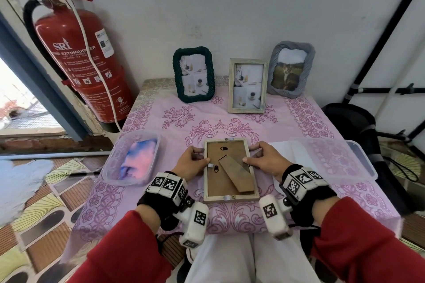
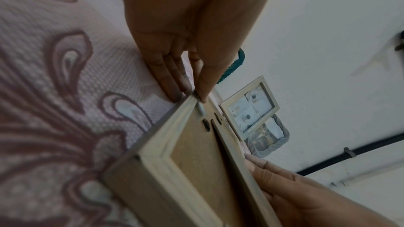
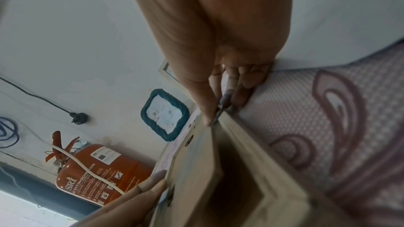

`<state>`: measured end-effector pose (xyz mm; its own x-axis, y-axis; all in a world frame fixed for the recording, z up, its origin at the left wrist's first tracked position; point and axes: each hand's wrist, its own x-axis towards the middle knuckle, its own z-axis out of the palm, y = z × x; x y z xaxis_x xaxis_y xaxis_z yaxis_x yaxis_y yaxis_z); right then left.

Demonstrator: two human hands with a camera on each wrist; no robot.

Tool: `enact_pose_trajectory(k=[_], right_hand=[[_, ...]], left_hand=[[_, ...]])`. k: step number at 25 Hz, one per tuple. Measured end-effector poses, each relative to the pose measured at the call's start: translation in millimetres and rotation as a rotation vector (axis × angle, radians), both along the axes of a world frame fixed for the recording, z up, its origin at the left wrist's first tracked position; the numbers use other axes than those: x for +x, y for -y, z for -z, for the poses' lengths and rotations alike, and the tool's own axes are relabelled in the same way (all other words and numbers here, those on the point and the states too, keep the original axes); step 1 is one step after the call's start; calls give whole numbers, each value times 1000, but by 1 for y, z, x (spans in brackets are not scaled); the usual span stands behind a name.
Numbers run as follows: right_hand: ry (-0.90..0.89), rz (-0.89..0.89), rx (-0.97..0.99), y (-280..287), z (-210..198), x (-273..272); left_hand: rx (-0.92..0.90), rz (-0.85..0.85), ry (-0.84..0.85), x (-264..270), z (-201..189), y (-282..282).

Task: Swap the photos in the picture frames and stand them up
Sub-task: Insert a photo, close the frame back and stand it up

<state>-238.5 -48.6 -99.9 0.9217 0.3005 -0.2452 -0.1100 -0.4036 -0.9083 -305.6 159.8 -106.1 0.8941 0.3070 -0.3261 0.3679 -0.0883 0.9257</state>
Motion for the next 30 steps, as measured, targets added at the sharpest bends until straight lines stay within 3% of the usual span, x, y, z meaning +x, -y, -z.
enact_pose_trajectory(k=[8, 11, 14, 17, 20, 22, 25, 30], right_hand=[[-17, 45, -16, -3, 2, 0], [-3, 42, -121, -10, -1, -1], [62, 22, -282, -17, -9, -2], [285, 15, -465, -25, -20, 1], [489, -111, -596, -32, -30, 9], [533, -258, -683, -34, -31, 12], [567, -392, -798, -33, -25, 12], [617, -453, -862, -33, -20, 11]], left_hand=[[9, 0, 5, -1, 0, -1], [-1, 13, 13, -4, -5, 3], [38, 149, -7, -19, -10, 4], [83, 333, -80, -35, -14, 3], [302, 453, -118, -42, -14, 8], [445, 494, -105, -45, -13, 11], [452, 466, -65, -48, -12, 13], [447, 420, -48, -47, -14, 17]])
